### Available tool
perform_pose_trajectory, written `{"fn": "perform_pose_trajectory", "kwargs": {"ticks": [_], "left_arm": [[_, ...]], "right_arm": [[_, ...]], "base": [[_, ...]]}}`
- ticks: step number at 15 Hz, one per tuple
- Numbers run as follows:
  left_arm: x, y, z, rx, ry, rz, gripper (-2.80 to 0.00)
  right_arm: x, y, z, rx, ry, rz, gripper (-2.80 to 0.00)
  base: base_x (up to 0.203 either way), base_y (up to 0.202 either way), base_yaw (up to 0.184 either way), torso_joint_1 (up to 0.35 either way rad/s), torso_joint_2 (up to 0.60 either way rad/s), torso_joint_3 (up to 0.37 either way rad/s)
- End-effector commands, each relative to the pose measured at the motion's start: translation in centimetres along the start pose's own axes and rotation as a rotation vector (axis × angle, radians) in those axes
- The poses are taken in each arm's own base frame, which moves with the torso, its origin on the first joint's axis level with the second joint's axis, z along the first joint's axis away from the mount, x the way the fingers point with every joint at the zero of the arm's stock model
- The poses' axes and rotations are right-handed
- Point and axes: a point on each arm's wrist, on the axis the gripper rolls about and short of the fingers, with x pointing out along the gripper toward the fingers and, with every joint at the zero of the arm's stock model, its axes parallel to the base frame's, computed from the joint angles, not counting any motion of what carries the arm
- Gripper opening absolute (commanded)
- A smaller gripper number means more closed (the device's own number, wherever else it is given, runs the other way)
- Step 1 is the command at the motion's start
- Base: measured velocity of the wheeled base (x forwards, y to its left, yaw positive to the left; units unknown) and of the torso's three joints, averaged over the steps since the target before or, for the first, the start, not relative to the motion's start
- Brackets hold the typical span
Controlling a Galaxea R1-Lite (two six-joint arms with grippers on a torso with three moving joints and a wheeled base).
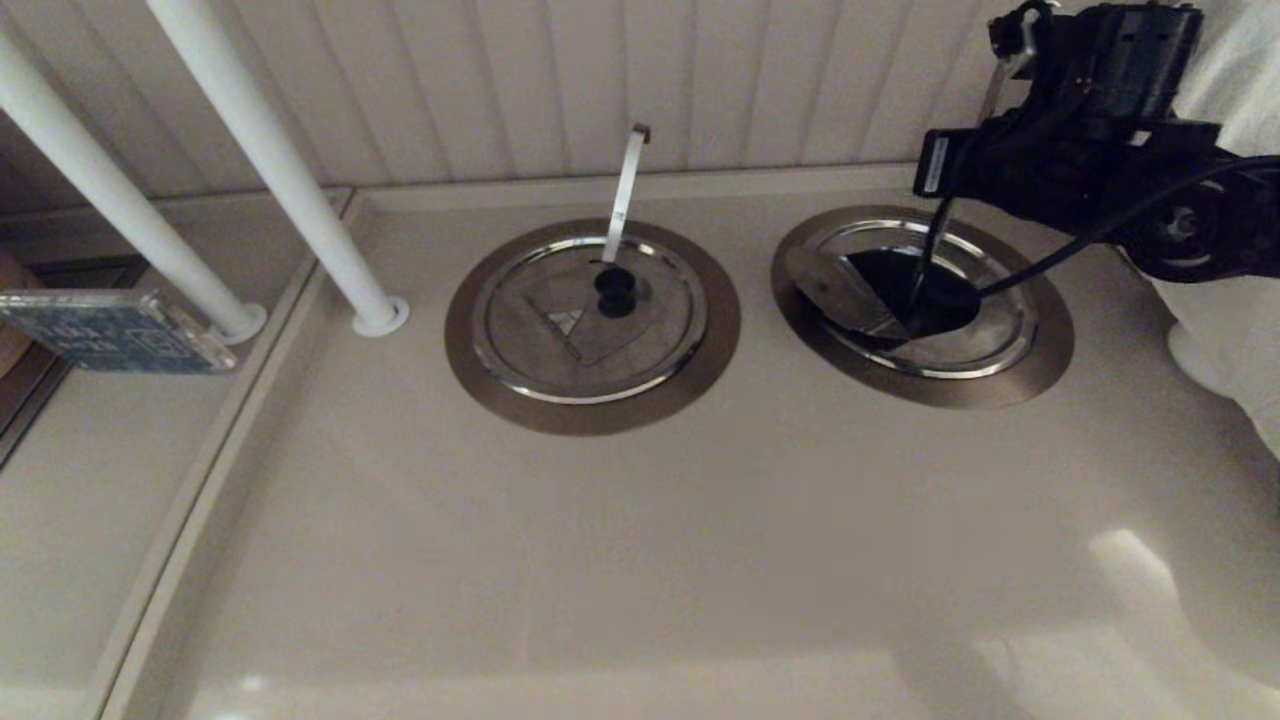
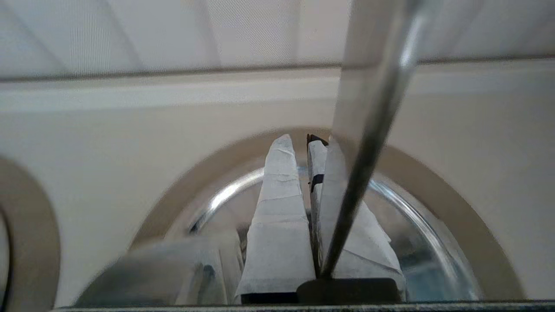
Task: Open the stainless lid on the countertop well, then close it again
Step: Stir with a spoon
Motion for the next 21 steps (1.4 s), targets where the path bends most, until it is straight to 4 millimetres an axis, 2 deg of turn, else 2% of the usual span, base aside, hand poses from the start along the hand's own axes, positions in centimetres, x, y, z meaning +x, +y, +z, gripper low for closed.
{"fn": "perform_pose_trajectory", "kwargs": {"ticks": [1,4,6,9,11,14,19,21], "left_arm": [[0.0,0.0,0.0,-0.001,-0.004,0.0,-2.8],[0.0,0.0,0.0,0.0,-0.001,0.0,-2.8],[0.0,0.0,0.0,-0.001,-0.002,0.0,-2.8],[0.0,0.0,0.0,0.001,-0.002,0.0,-2.8],[0.0,0.0,0.0,-0.001,-0.002,0.0,-2.8],[0.0,0.0,0.0,0.0,-0.004,0.0,-2.8],[0.0,0.0,0.0,-0.001,-0.002,0.0,-2.8],[0.0,0.0,0.0,-0.001,-0.002,0.0,-2.8]], "right_arm": [[-2.4,-2.0,1.4,0.001,-0.017,-0.033,-2.8],[-1.9,-3.9,0.6,-0.008,0.004,-0.054,-2.8],[-0.7,-4.1,0.0,-0.01,0.01,-0.062,-2.8],[2.1,-3.5,-0.9,-0.013,0.005,-0.064,-2.8],[3.4,-2.3,-1.5,-0.012,0.011,-0.055,-2.8],[3.7,-0.6,-1.8,-0.013,0.019,-0.035,-2.8],[4.7,-0.8,-2.7,-0.015,0.037,-0.055,-2.8],[4.7,-0.8,-2.5,-0.013,0.028,-0.057,-2.8]], "base": [[0.0,0.0,0.0,0.0,0.0,0.0],[0.0,0.0,0.0,0.0,0.0,0.0],[0.0,0.0,0.0,0.0,0.0,0.0],[0.0,0.0,0.0,0.0,0.0,0.0],[0.0,0.0,0.0,0.0,0.0,0.0],[0.0,0.0,0.0,0.0,0.0,0.0],[0.0,0.0,0.0,0.0,0.0,0.0],[0.0,0.0,0.0,0.0,0.0,0.0]]}}
